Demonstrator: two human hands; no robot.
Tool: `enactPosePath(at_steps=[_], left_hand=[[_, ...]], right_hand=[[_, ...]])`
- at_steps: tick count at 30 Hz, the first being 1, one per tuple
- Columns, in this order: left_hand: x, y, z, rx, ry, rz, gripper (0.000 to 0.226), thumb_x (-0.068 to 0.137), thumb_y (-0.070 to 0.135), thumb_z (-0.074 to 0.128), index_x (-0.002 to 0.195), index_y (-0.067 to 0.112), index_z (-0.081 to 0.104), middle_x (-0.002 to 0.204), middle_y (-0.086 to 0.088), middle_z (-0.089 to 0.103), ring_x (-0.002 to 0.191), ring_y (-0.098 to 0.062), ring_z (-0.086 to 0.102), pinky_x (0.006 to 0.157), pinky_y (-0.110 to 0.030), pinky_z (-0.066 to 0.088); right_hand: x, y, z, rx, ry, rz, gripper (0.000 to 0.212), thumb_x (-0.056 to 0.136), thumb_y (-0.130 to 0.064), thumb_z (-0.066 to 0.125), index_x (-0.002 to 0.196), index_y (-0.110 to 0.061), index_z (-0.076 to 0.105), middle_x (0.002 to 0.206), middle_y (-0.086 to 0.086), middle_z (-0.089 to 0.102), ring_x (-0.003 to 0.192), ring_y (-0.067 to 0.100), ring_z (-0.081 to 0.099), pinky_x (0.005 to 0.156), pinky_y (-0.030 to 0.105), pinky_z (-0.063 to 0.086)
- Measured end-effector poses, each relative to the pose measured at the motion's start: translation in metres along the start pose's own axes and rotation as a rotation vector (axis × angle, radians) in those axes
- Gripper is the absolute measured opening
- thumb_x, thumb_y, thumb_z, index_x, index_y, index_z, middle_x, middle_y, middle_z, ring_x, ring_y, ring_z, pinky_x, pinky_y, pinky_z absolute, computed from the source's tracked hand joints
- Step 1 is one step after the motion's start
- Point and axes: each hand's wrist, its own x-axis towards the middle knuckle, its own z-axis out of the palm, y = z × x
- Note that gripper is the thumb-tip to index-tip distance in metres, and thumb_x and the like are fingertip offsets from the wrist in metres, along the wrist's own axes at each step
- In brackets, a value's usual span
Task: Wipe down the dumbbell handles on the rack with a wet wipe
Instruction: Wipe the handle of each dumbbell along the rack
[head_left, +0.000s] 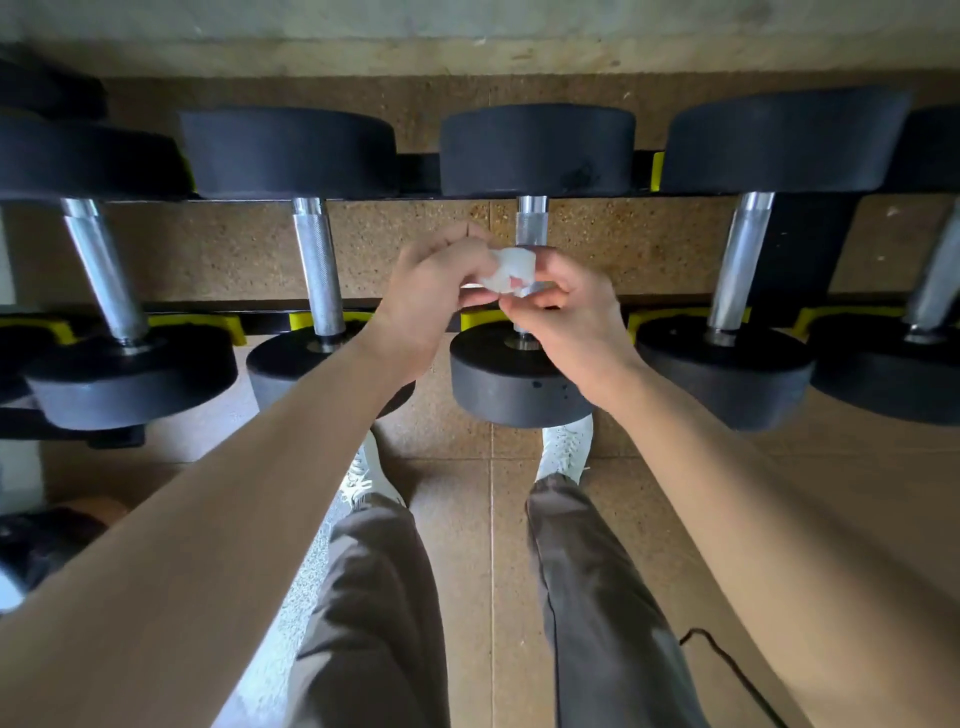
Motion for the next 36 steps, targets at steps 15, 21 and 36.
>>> enactPosePath(at_steps=[15, 21, 36], left_hand=[[0.063, -0.034, 0.011, 0.403, 0.27, -0.01, 0.013, 0.087, 0.026, 0.078, 0.093, 0.02, 0.069, 0.089, 0.003, 0.073, 0.079, -0.012, 0.072, 0.073, -0.024, 0.06], [0.071, -0.02, 0.018, -0.021, 0.414, -0.033, 0.008, 0.084, 0.005, 0.08, 0.084, 0.009, 0.073, 0.068, 0.004, 0.07, 0.06, -0.006, 0.063, 0.066, -0.02, 0.059], [0.044, -0.069, -0.007, 0.196, 0.34, -0.287, 0.013, 0.072, 0.013, 0.086, 0.072, 0.015, 0.072, 0.071, 0.0, 0.068, 0.062, -0.014, 0.058, 0.065, -0.025, 0.048]], right_hand=[[0.057, -0.003, -0.02, 1.021, 0.288, 0.414, 0.026, 0.089, 0.007, 0.064, 0.115, 0.007, 0.063, 0.117, 0.023, 0.069, 0.099, 0.029, 0.072, 0.079, 0.032, 0.061], [0.065, -0.003, -0.028, 1.007, 0.327, 0.408, 0.034, 0.083, 0.002, 0.073, 0.117, 0.002, 0.067, 0.107, 0.017, 0.075, 0.089, 0.022, 0.075, 0.072, 0.024, 0.059], [0.036, 0.055, -0.034, -0.06, 0.148, 0.265, 0.019, 0.076, -0.006, 0.081, 0.077, -0.019, 0.067, 0.085, -0.001, 0.07, 0.071, 0.005, 0.061, 0.062, 0.013, 0.044]])
